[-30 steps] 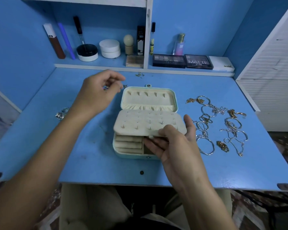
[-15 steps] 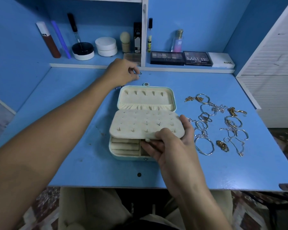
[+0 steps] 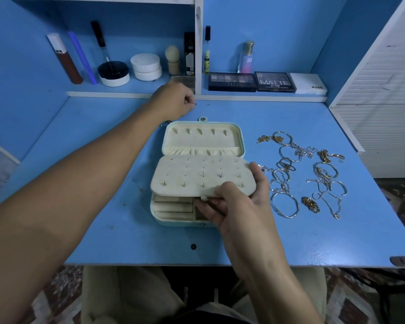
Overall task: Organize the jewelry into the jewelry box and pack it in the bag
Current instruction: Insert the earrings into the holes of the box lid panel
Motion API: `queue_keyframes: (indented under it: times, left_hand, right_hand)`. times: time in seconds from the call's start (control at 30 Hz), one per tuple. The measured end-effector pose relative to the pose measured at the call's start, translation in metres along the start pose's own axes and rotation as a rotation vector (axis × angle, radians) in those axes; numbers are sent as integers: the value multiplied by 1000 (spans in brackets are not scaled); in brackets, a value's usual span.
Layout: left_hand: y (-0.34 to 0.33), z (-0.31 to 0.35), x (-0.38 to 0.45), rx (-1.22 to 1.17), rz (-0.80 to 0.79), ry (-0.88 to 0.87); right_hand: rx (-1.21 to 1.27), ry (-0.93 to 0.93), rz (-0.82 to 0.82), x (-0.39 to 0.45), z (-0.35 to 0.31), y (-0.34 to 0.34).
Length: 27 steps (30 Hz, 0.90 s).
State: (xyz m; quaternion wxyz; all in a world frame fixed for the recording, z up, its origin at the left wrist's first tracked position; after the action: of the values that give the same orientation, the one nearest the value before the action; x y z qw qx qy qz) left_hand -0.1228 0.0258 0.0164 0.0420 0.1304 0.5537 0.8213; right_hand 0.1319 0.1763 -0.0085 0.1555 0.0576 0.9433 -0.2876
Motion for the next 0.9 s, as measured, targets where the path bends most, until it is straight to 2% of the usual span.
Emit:
queue_keyframes:
  times: [0.2, 0.43, 0.63, 0.73, 0.9]
  left_hand:
    - [16, 0, -12, -249, 124, 92]
    - [46, 24, -44, -424, 130, 2]
    - [55, 43, -85, -532, -47, -58]
    - [53, 55, -104, -511, -147, -123]
    - [41, 61, -128, -538, -334, -119]
  right_hand:
    - [4, -1, 4, 0, 0, 1]
    - [-15, 1, 2, 0, 0, 1]
    - [-18, 0, -5, -1, 0, 1]
    - [-7, 4, -10, -1, -1, 0]
    - [2, -3, -7, 0, -1, -1]
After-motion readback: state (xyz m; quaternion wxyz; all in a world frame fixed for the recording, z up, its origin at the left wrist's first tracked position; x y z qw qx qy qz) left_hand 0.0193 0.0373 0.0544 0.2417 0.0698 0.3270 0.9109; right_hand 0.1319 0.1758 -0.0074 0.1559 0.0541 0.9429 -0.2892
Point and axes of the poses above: each hand's wrist, its own x-axis towards the middle knuckle, its own y-axis out of the back of the hand, z = x × y, the point moved 7 cm from there along x, towards the middle knuckle, and after that the axes turned 1 degree about -x, right-handed, at the moved point
